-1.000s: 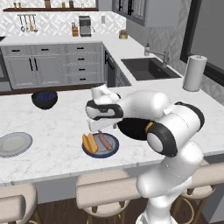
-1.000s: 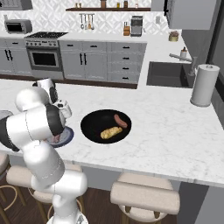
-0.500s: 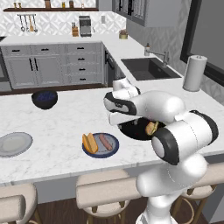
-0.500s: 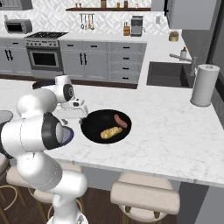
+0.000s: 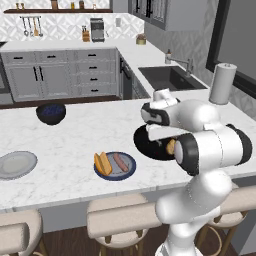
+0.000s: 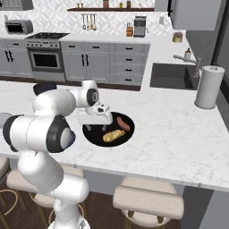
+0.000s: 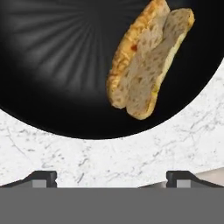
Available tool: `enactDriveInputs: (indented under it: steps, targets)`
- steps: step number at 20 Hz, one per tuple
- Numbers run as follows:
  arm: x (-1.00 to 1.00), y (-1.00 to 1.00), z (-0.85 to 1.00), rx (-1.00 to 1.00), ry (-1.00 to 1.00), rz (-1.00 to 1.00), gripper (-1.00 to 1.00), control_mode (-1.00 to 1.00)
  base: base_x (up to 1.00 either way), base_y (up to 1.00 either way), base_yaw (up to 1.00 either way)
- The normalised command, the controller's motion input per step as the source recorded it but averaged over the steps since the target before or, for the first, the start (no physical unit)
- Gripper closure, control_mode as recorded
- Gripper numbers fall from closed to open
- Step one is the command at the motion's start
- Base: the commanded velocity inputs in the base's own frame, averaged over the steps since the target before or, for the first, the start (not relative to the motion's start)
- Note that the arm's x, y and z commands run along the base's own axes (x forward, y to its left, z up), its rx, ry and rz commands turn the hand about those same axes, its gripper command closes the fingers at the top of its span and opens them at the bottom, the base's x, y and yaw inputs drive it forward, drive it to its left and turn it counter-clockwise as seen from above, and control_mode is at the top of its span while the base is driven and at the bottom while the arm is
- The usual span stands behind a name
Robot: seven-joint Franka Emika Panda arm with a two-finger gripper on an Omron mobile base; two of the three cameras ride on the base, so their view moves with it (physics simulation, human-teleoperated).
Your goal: Place one bun and one sausage from the bowl on each plate.
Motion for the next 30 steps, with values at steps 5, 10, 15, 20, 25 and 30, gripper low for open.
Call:
enactDriveInputs:
  steps: [5,10,15,20,25,30]
  targets:
    - [0.25,-0.78,-0.21,0.0,-0.07,-0.12,-1.0,-1.0,0.0,0.0,0.0]
    - [0.46,-0.24,-0.13,0.0,-0.01,-0.06,-1.0,-1.0,0.0,0.0,0.0]
    - [0.59,0.17,-0.06,0.0,0.01,-0.03,-1.0,-1.0,0.0,0.0,0.0]
    - [0.15,0.04,-0.44,0.0,0.04,-0.07,-1.0,-1.0,0.0,0.0,0.0]
    - [-0.14,0.0,-0.63,0.0,0.01,-0.11,-1.0,-1.0,0.0,0.0,0.0]
    - [-0.07,0.0,-0.34,0.0,0.0,-0.05,-1.0,-1.0,0.0,0.0,0.0]
